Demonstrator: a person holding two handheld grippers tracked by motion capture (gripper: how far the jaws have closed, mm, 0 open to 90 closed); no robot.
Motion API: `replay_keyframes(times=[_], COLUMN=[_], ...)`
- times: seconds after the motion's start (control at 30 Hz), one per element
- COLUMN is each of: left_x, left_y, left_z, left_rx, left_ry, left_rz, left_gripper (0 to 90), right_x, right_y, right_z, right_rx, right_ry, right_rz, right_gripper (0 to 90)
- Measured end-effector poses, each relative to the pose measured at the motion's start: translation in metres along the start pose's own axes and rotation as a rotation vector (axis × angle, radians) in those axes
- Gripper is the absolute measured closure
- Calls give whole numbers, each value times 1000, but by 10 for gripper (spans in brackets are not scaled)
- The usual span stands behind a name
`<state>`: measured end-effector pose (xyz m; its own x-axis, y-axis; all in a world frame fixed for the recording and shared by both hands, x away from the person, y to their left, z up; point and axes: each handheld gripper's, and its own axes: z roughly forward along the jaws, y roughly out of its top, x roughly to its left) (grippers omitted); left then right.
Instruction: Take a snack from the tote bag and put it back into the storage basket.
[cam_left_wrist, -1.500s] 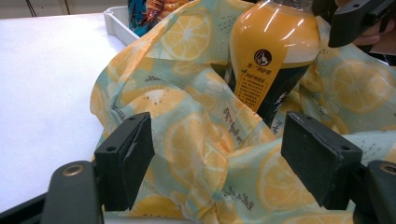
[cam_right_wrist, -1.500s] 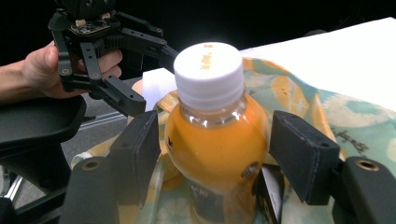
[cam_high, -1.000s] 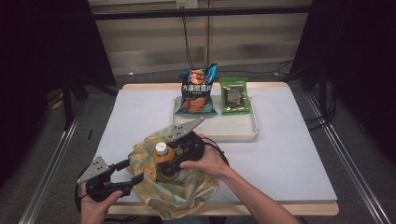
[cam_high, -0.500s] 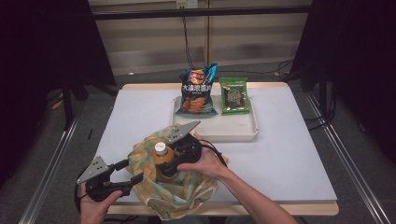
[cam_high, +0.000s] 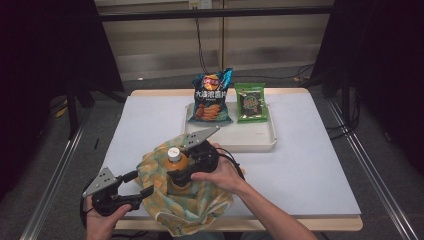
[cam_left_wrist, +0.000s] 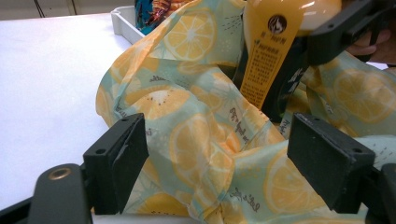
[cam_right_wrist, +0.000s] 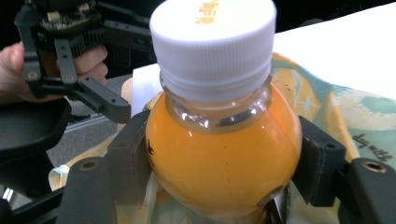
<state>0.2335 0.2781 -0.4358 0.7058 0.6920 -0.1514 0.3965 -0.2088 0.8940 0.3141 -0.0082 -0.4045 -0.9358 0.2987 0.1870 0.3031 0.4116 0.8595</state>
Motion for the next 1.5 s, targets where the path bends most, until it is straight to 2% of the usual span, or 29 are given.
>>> replay_keyframes(times=[0.33,0.63,0.77,0.93,1.03,1.23,1.5], left_x=[1,3,5,6,7,8,8], left_y=[0,0,-1,-1,-1,-1,-1], left_z=[0,-1,-3,-4,-6,-7,-7], left_rx=[-3,-13,-28,-38,-49,-61,-61], left_ry=[4,1,5,10,-4,-9,-6], left_rz=[-6,-22,-44,-57,-46,-57,-51], left_gripper=[173,106,54,31,22,22,22], right_x=[2,0,-1,-4,-8,-17,-40], right_y=[9,28,38,46,52,59,62], right_z=[-16,-41,-51,-61,-71,-84,-98], right_rx=[-52,-102,-132,-144,-174,-189,-205], right_ry=[-31,-72,-83,-99,-111,-152,-224], right_rz=[25,18,9,-1,5,10,56], right_gripper=[309,309,309,309,309,309,309])
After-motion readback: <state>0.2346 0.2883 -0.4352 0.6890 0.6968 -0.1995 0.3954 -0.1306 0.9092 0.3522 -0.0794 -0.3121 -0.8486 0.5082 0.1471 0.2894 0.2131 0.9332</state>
